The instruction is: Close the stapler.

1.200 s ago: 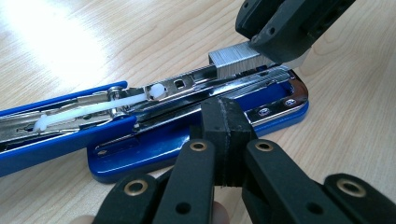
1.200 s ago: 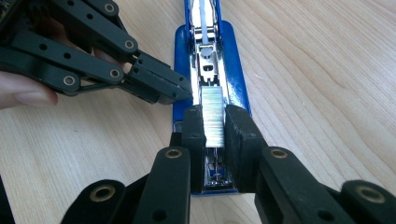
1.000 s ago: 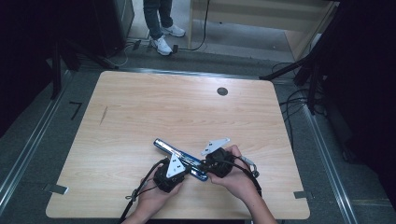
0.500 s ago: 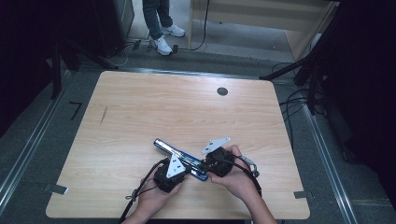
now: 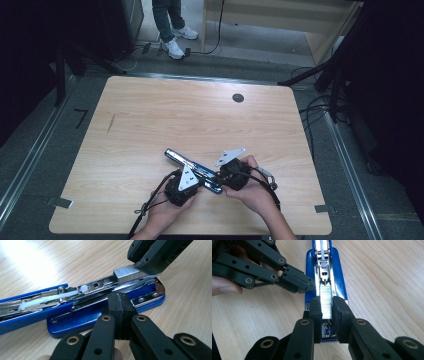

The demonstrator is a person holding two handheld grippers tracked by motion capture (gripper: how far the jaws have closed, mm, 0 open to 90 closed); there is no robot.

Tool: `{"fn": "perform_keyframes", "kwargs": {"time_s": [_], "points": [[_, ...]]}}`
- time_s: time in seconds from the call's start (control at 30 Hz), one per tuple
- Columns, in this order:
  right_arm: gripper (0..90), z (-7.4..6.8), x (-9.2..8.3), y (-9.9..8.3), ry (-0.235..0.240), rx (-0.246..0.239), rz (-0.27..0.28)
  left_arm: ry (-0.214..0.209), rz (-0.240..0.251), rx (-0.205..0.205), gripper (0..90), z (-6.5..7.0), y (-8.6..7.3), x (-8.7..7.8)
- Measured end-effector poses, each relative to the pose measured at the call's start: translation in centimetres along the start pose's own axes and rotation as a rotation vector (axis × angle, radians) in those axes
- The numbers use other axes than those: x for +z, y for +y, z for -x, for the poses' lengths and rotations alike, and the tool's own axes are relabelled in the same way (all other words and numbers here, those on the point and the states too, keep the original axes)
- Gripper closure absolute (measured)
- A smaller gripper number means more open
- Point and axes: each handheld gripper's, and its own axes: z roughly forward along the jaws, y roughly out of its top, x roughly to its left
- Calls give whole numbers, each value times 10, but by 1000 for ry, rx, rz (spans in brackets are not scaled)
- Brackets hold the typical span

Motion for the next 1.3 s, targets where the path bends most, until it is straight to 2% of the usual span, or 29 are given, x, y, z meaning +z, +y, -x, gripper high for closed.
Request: {"fn": "perform_keyframes", "kwargs": {"time_s": [0.77, 1.07, 1.3], "points": [[794, 2, 0, 1, 2, 18, -2, -1, 0, 1, 900, 0, 0, 0], [794, 0, -2, 2, -19, 8, 11, -1, -1, 3, 900, 0, 0, 0], [795, -1, -1, 2, -28, -13, -4, -1, -1, 3, 900, 0, 0, 0]]}}
